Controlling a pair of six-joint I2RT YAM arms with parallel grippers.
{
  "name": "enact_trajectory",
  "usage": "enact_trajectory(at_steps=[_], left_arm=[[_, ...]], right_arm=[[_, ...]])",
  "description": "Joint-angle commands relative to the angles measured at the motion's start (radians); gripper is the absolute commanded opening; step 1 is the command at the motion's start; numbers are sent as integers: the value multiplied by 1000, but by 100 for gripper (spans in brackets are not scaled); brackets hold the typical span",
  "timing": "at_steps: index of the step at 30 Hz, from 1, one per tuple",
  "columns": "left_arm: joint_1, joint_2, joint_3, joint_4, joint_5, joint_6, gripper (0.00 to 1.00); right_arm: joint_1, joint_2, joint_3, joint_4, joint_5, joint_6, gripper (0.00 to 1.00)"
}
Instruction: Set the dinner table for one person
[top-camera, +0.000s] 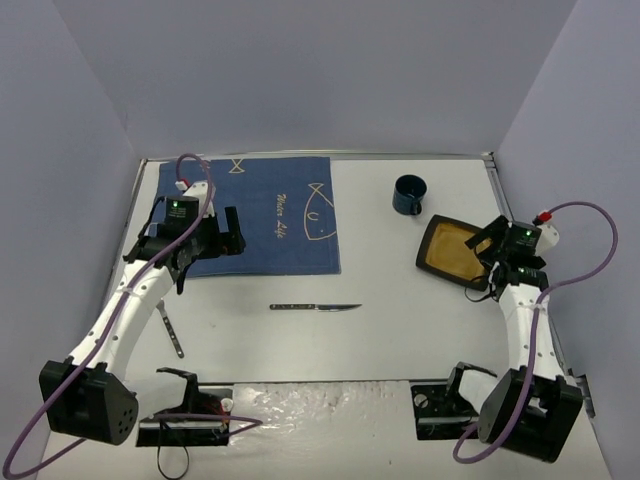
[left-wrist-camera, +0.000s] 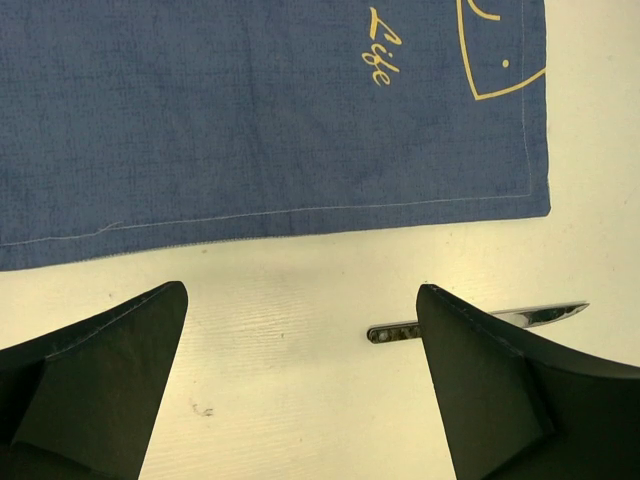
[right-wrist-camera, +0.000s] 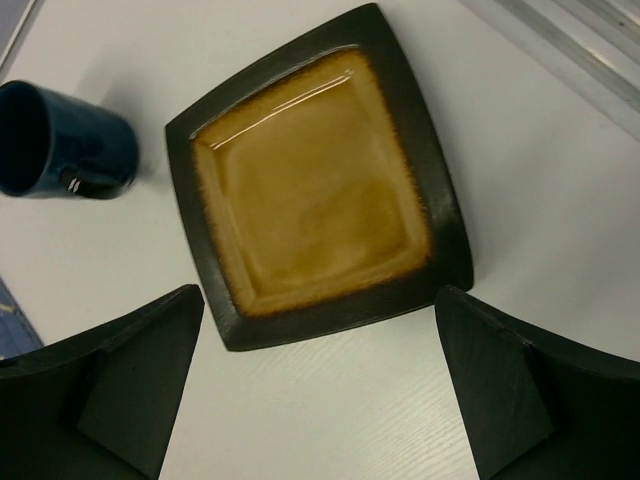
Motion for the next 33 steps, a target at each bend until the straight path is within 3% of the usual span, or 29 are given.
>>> enact_trajectory(at_steps=[1,11,18,23,33], left_arm=[[-11,-54,12,75,16,9,97],[-21,-76,10,66,7,11,97],[-34,-76,16,59,-1,20,97],[-38,-77,15,57,-9,25,97],[-39,-74,18,53,-28,31,97]], right_arm=[[-42,80,35,23,116,-8,97],[-136,313,72,86,5,-158,90],[-188,367,82,111,-40,-240,89],[-191,435,84,175,-157,-278,88],[-189,492,65,255,-230,-299,80]])
